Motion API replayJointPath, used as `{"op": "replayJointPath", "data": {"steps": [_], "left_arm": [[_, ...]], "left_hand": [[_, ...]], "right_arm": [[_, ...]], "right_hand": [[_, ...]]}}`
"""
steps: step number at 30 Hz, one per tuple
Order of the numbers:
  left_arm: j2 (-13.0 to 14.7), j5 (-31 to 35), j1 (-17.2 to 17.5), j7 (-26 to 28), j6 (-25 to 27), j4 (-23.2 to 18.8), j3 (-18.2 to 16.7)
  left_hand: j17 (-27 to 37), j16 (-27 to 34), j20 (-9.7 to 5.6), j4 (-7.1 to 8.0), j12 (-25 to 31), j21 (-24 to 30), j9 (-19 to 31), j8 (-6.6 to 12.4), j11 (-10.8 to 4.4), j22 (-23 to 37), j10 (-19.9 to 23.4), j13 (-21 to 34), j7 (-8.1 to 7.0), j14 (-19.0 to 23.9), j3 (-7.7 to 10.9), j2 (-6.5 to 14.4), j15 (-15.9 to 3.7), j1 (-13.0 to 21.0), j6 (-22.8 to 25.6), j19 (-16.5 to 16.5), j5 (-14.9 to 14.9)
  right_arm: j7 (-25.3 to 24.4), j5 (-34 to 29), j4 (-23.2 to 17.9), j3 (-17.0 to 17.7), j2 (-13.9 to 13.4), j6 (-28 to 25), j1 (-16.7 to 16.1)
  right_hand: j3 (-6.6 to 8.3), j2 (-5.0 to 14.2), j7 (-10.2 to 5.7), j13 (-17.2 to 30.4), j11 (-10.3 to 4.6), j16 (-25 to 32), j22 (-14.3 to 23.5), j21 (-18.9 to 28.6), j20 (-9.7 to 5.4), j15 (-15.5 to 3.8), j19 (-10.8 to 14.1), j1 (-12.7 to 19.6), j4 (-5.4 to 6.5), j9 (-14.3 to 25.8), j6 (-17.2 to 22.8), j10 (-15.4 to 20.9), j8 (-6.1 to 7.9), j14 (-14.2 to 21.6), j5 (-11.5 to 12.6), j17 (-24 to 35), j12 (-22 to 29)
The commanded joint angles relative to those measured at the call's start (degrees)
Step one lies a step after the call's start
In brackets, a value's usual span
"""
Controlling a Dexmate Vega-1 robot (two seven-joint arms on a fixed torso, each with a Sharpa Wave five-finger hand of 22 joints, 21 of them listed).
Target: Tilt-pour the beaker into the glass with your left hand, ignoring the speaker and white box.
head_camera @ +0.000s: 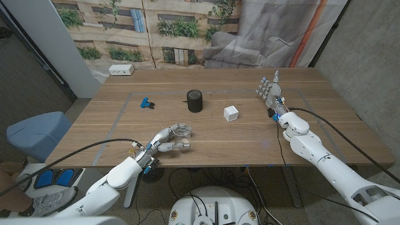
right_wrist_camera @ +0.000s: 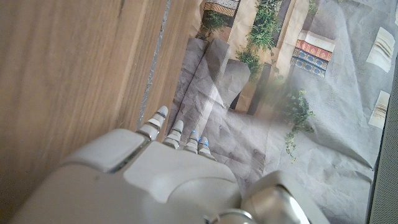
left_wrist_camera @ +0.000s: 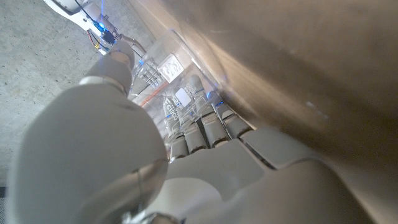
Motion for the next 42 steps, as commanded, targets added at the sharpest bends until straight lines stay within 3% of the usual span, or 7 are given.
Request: {"op": "replayJointPath", "data": {"steps": [1, 7, 14, 31, 35, 42], "left_arm": [[-0.24, 0.55, 0.45, 1.77, 0.19, -2.19, -1.05], [0.36, 1.41, 1.05, 3.3, 1.27, -4.99, -2.33], [1.61, 3.24, 1.92, 5.18, 3.77, -9.1, -4.02], [6.72, 8.96, 5.6, 10.13, 15.89, -21.13, -8.39], [7.74, 9.14, 5.95, 9.96, 17.72, -22.84, -8.81], [8.06, 10.66, 5.93, 10.98, 19.37, -24.36, -8.97]], "left_hand": [[1.2, 0.9, -2.34, 0.14, 0.86, 0.22, 0.72, 1.16, -3.56, 0.14, 4.06, 1.05, 0.04, 1.17, -0.53, 2.79, -9.79, 2.59, 0.79, 0.89, 0.42], [3.08, 2.16, -2.36, 0.08, 2.42, 0.16, 1.84, 3.08, -3.52, 0.2, 5.22, 2.8, -0.1, 1.64, -1.58, 3.31, -10.05, 3.65, 1.45, 1.77, 0.75], [4.15, 2.7, -2.28, 0.1, 3.02, 0.14, 2.52, 4.04, -3.97, 0.24, 5.31, 3.76, -0.3, 1.8, -1.83, 4.13, -10.19, 4.54, 1.21, 2.32, 1.12], [3.9, 1.49, -2.18, 0.5, 4.34, 0.04, 3.4, 6.19, -4.03, 0.29, 6.47, 5.33, -0.6, 2.91, -1.48, 5.32, -10.24, 4.5, 2.27, 2.97, 1.95], [3.69, 0.85, -2.11, 0.55, 4.42, -0.08, 3.31, 6.55, -4.05, 0.3, 6.32, 5.62, -1.22, 2.67, -1.41, 5.39, -10.16, 4.34, 2.61, 2.87, 2.13], [3.58, 0.22, -2.16, 0.67, 4.57, -0.13, 3.05, 7.47, -4.1, 0.31, 6.34, 6.01, -0.8, 2.8, -1.47, 5.49, -10.13, 3.88, 4.13, 3.04, 2.38]], "right_arm": [[0.02, 0.0, 0.02, 0.0, 0.01, 0.03, 0.0], [0.01, 0.0, 0.01, 0.0, 0.0, 0.02, -0.01], [0.03, 0.0, 0.04, 0.0, 0.0, 0.02, 0.02], [0.02, 0.0, 0.01, 0.0, -0.01, 0.03, -0.01], [0.02, 0.0, 0.02, 0.0, -0.01, 0.03, -0.01], [0.03, 0.0, 0.02, 0.0, 0.0, 0.03, -0.01]], "right_hand": [[-0.4, 4.99, -0.04, 0.27, 0.16, 0.17, 0.26, 0.41, 0.37, -1.12, 0.05, 0.15, -0.02, 0.09, -0.31, -0.53, 0.31, -0.31, 0.35, 0.33, 0.35], [-0.4, 4.99, -0.04, 0.27, 0.16, 0.17, 0.26, 0.41, 0.37, -1.12, 0.05, 0.15, -0.02, 0.09, -0.31, -0.53, 0.31, -0.31, 0.35, 0.33, 0.35], [-0.4, 4.99, -0.04, 0.27, 0.16, 0.17, 0.26, 0.41, 0.37, -1.12, 0.05, 0.15, -0.02, 0.09, -0.31, -0.53, 0.31, -0.31, 0.35, 0.33, 0.35], [-0.4, 4.99, -0.04, 0.27, 0.16, 0.17, 0.26, 0.41, 0.37, -1.12, 0.05, 0.15, -0.02, 0.09, -0.31, -0.53, 0.31, -0.31, 0.35, 0.33, 0.35], [-0.4, 4.99, -0.04, 0.27, 0.16, 0.17, 0.26, 0.41, 0.37, -1.12, 0.05, 0.15, -0.02, 0.09, -0.31, -0.53, 0.31, -0.31, 0.35, 0.33, 0.35], [-0.4, 4.99, -0.04, 0.27, 0.16, 0.17, 0.26, 0.41, 0.37, -1.12, 0.05, 0.15, -0.02, 0.09, -0.31, -0.53, 0.31, -0.31, 0.35, 0.33, 0.35]]}}
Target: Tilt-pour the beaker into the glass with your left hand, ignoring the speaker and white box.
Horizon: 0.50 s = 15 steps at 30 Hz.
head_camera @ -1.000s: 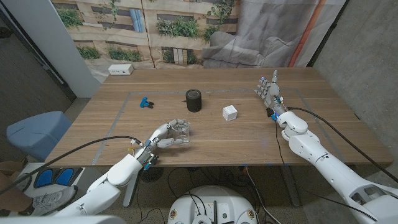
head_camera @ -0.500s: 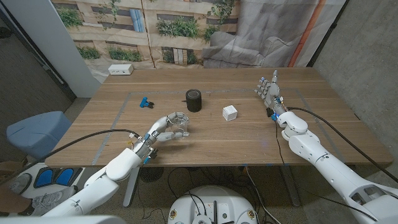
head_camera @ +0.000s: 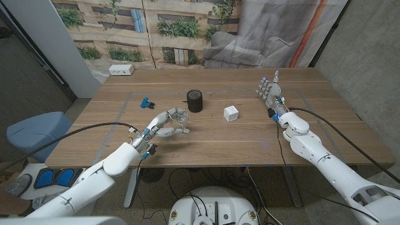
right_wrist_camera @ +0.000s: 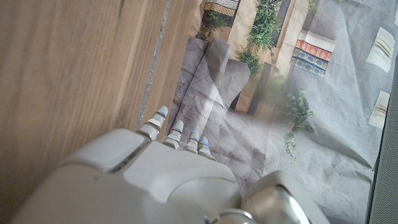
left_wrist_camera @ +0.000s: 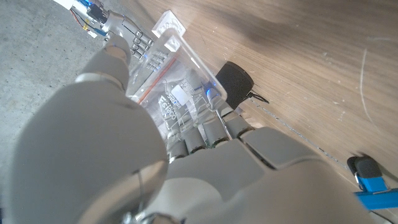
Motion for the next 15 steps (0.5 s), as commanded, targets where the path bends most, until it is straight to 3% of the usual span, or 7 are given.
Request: {"op": "replayJointPath", "data": {"steps": [1, 15], "left_arm": [[1.78, 2.75, 0.91, 1.96, 4.87, -4.78, -1.27], [3.12, 6.36, 0.89, 3.59, 10.52, -8.9, -2.04]], "left_hand": [[0.08, -0.4, -2.19, 0.33, 0.28, -0.08, -0.11, 0.93, -3.07, 0.15, 3.21, 0.32, 0.12, 0.29, 0.25, 5.76, -9.25, 3.54, 1.74, 0.6, 0.4], [-0.04, -1.2, -2.27, 0.44, -0.35, -0.03, -1.08, 1.66, -3.19, 0.15, 3.01, 0.07, 0.0, 0.8, 0.27, 5.89, -9.22, 2.77, 3.28, 1.26, 0.79]], "right_arm": [[0.0, 0.0, 0.0, 0.0, 0.0, 0.01, -0.01], [0.02, -0.01, 0.05, 0.0, 0.02, 0.04, 0.0]], "right_hand": [[-0.4, 4.99, -0.04, 0.28, 0.16, 0.17, 0.26, 0.41, 0.37, -1.12, 0.05, 0.15, -0.02, 0.09, -0.31, -0.53, 0.31, -0.31, 0.35, 0.33, 0.35], [-0.4, 4.99, -0.04, 0.28, 0.16, 0.17, 0.26, 0.41, 0.37, -1.12, 0.05, 0.15, -0.02, 0.09, -0.31, -0.53, 0.31, -0.31, 0.35, 0.33, 0.35]]}}
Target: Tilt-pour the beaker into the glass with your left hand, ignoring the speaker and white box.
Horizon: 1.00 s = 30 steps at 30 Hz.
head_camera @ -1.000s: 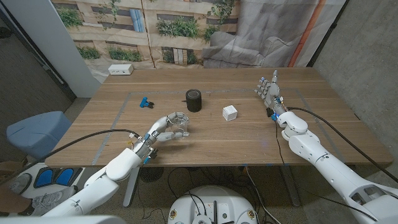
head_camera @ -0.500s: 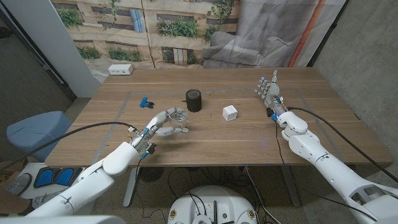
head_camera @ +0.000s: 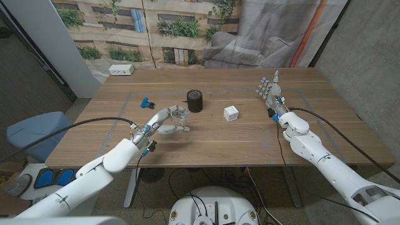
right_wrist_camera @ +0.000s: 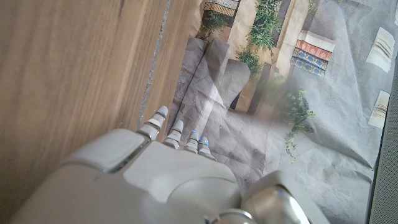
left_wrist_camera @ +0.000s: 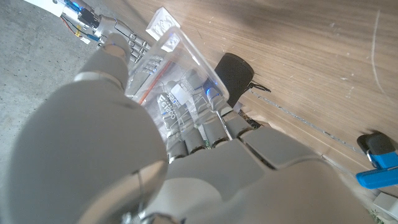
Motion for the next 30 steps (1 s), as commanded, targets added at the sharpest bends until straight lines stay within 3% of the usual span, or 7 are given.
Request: {"op": "replayJointPath", "data": {"steps": [1, 19, 30], "left_arm": [[1.59, 3.22, -0.12, 1.11, 5.47, -3.95, -0.73], [5.54, 10.63, -1.86, 0.53, 15.38, -10.29, -0.31], [8.28, 11.41, -4.76, -4.64, 21.52, -13.2, 1.31]], "left_hand": [[-0.06, -0.24, -2.2, 0.47, -0.45, -0.04, -0.24, 0.56, -2.49, 0.15, 2.29, -0.16, -0.24, 0.26, 0.28, 5.91, -9.12, 2.68, 1.15, 0.53, 0.41], [0.09, -0.86, -1.84, 0.26, -1.32, -0.35, -1.56, -0.18, -2.52, 0.14, 2.06, -0.4, -0.34, 0.08, 0.52, 6.4, -9.06, 2.44, 0.09, 0.24, 0.86], [-0.07, -1.38, -1.82, 0.22, -1.61, -0.34, -2.25, -0.16, -2.5, 0.14, 2.3, -0.42, -0.56, 0.19, 0.83, 6.76, -9.06, 2.32, 0.5, 0.52, 1.17]], "right_arm": [[0.02, 0.0, 0.05, 0.0, 0.02, 0.02, 0.0], [0.01, 0.0, 0.04, 0.0, 0.01, 0.01, 0.0], [0.01, 0.01, 0.01, 0.0, 0.0, -0.01, 0.0]], "right_hand": [[-0.4, 4.99, -0.04, 0.27, 0.16, 0.17, 0.26, 0.41, 0.37, -1.12, 0.05, 0.15, -0.02, 0.09, -0.31, -0.53, 0.31, -0.31, 0.35, 0.33, 0.35], [-0.4, 4.99, -0.04, 0.27, 0.16, 0.17, 0.26, 0.41, 0.37, -1.12, 0.05, 0.15, -0.02, 0.09, -0.31, -0.53, 0.31, -0.31, 0.35, 0.33, 0.35], [-0.4, 4.99, -0.04, 0.27, 0.16, 0.17, 0.26, 0.41, 0.37, -1.12, 0.05, 0.15, -0.02, 0.09, -0.31, -0.53, 0.31, -0.31, 0.35, 0.33, 0.35]]}}
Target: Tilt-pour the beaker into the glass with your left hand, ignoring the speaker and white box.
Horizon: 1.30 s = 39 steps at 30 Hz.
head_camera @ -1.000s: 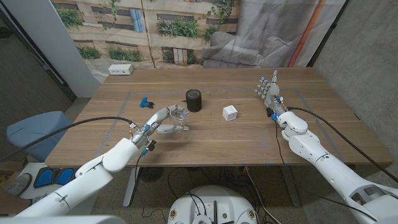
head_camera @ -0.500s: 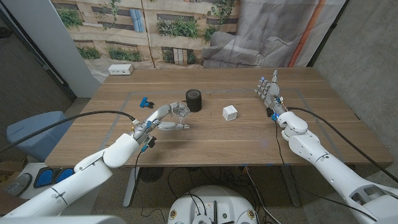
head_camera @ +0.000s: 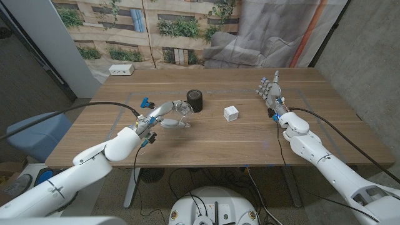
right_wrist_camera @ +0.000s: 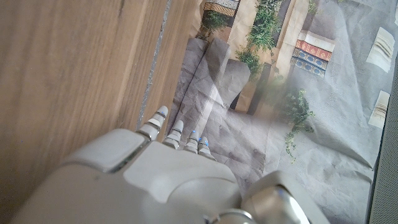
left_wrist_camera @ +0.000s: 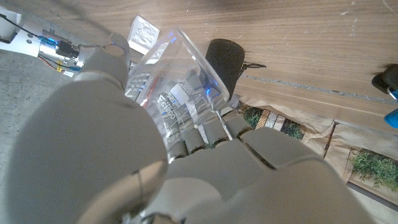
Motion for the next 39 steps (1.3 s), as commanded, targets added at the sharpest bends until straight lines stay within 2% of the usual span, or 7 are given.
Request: {"op": "replayJointPath", "data": {"steps": [1, 8, 17, 21, 29, 34, 39], "left_arm": [[2.96, 1.94, -3.0, -5.04, 7.44, -3.43, 1.68], [4.77, 2.74, -5.56, -8.16, 9.7, -4.36, 3.26], [7.19, 7.41, -8.87, -12.54, 13.32, -7.28, 5.97], [7.93, 8.71, -10.32, -14.37, 13.36, -7.89, 6.94], [8.78, 14.73, -12.52, -17.19, 16.34, -10.87, 9.11], [8.79, 16.08, -13.52, -18.56, 15.85, -11.09, 9.76], [8.24, 19.07, -14.75, -20.87, 17.94, -12.06, 10.89]], "left_hand": [[0.03, -0.5, -1.85, 0.33, -0.25, -0.12, -0.17, -0.04, -1.89, 0.15, 2.3, 0.18, -0.32, 0.23, 0.74, 6.78, -9.06, 2.28, 0.58, 0.53, 0.32], [-0.06, -0.94, -1.8, 0.65, -0.54, -0.2, -0.62, -0.2, -1.86, 0.15, 2.13, 0.23, -0.12, 0.14, 0.78, 7.07, -8.93, 1.63, 0.27, 0.47, 0.46], [0.05, -1.11, -1.77, 0.76, -0.7, -0.29, -1.16, -0.54, -1.86, 0.14, 2.31, 0.31, -0.18, 0.32, 0.65, 7.24, -9.06, 1.02, -0.31, 0.4, 0.52], [-0.09, -1.55, -1.69, 1.09, -0.99, -0.37, -1.53, -0.86, -1.84, 0.14, 1.97, 0.37, -0.03, 0.16, 0.54, 7.33, -8.95, 0.08, -0.89, 0.3, 0.52], [-0.02, -1.83, -1.54, 1.03, -1.53, -0.47, -1.97, -1.07, -1.75, 0.14, 1.19, 0.41, 0.11, -0.07, 0.65, 7.74, -8.98, -0.24, -1.15, 0.13, 0.55], [-0.05, -2.4, -1.42, 1.01, -2.14, -0.6, -2.37, -1.51, -1.61, 0.14, 0.23, 0.45, -0.02, -0.88, 0.69, 7.96, -8.8, -0.7, -1.99, -0.18, 0.56], [0.06, -2.43, -1.34, 0.8, -2.26, -0.6, -2.66, -1.45, -1.75, 0.14, 0.37, 0.48, 0.23, -0.84, 0.92, 8.42, -8.83, -0.56, -1.63, -0.16, 0.61]], "right_arm": [[-0.02, 0.01, -0.03, 0.0, -0.02, -0.04, 0.0], [-0.02, 0.0, -0.03, 0.0, -0.01, -0.05, 0.01], [-0.02, 0.0, -0.03, 0.0, -0.01, -0.05, 0.01], [-0.02, 0.0, -0.02, 0.0, -0.01, -0.04, 0.01], [-0.03, 0.0, -0.05, 0.0, -0.02, -0.05, 0.0], [-0.04, 0.0, -0.08, 0.0, -0.02, -0.06, -0.02], [-0.05, 0.0, -0.09, 0.01, -0.03, -0.06, -0.03]], "right_hand": [[-0.4, 4.99, -0.04, 0.27, 0.16, 0.17, 0.26, 0.41, 0.37, -1.12, 0.05, 0.15, -0.02, 0.09, -0.31, -0.53, 0.31, -0.31, 0.35, 0.33, 0.35], [-0.4, 4.99, -0.04, 0.27, 0.16, 0.17, 0.26, 0.41, 0.37, -1.12, 0.05, 0.15, -0.02, 0.09, -0.31, -0.53, 0.31, -0.31, 0.35, 0.33, 0.35], [-0.4, 4.99, -0.04, 0.27, 0.16, 0.17, 0.26, 0.41, 0.37, -1.12, 0.05, 0.15, -0.02, 0.09, -0.31, -0.53, 0.31, -0.31, 0.35, 0.33, 0.35], [-0.4, 4.99, -0.04, 0.27, 0.16, 0.17, 0.26, 0.41, 0.37, -1.12, 0.05, 0.15, -0.02, 0.09, -0.31, -0.53, 0.31, -0.31, 0.35, 0.33, 0.35], [-0.4, 4.99, -0.04, 0.27, 0.16, 0.17, 0.26, 0.41, 0.37, -1.12, 0.05, 0.15, -0.02, 0.09, -0.31, -0.53, 0.31, -0.31, 0.35, 0.33, 0.35], [-0.4, 4.99, -0.04, 0.27, 0.16, 0.17, 0.26, 0.41, 0.37, -1.12, 0.05, 0.15, -0.02, 0.09, -0.31, -0.53, 0.31, -0.31, 0.35, 0.33, 0.35], [-0.4, 4.99, -0.04, 0.27, 0.16, 0.17, 0.26, 0.41, 0.37, -1.12, 0.05, 0.15, -0.02, 0.09, -0.31, -0.53, 0.31, -0.31, 0.35, 0.33, 0.35]]}}
